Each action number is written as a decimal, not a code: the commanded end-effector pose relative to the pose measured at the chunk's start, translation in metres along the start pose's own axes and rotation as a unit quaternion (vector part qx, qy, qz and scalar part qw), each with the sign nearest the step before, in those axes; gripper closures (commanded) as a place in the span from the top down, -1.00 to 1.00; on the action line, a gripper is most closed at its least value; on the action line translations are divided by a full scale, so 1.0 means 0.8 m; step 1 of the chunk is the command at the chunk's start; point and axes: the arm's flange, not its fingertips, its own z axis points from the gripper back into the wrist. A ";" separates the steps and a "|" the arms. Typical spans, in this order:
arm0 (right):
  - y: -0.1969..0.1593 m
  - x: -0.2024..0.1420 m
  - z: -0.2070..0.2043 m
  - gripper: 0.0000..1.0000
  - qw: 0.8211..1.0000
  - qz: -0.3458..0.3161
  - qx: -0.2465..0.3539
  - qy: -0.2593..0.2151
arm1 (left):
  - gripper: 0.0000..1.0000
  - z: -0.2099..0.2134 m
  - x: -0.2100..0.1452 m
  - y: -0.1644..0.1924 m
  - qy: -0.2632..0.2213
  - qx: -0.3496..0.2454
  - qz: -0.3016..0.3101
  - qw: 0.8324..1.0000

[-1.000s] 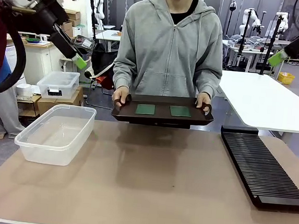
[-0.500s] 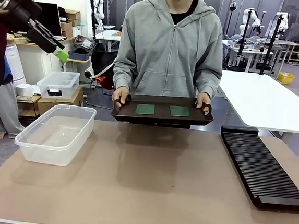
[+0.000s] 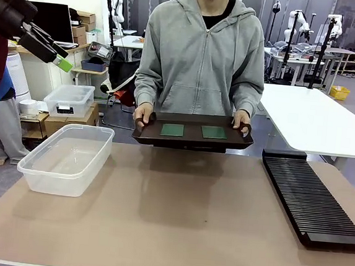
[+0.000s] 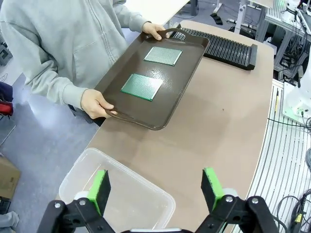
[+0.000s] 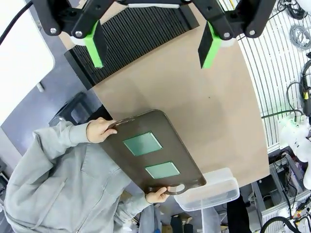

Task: Sort PCBs into racks and boxes based on the side picked up.
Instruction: Pick up the Blank PCB handed by the Human.

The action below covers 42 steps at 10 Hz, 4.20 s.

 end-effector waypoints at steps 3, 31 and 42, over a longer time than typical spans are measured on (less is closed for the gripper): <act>-0.001 -0.001 0.000 1.00 1.000 0.000 0.000 0.001 | 1.00 -0.003 -0.001 0.001 0.001 -0.002 0.001 1.000; -0.001 -0.001 0.000 1.00 1.000 0.000 0.000 0.001 | 1.00 -0.003 -0.001 0.001 0.001 -0.002 0.001 1.000; -0.001 -0.001 0.000 1.00 1.000 0.000 0.000 0.001 | 1.00 -0.003 -0.001 0.001 0.001 -0.002 0.001 1.000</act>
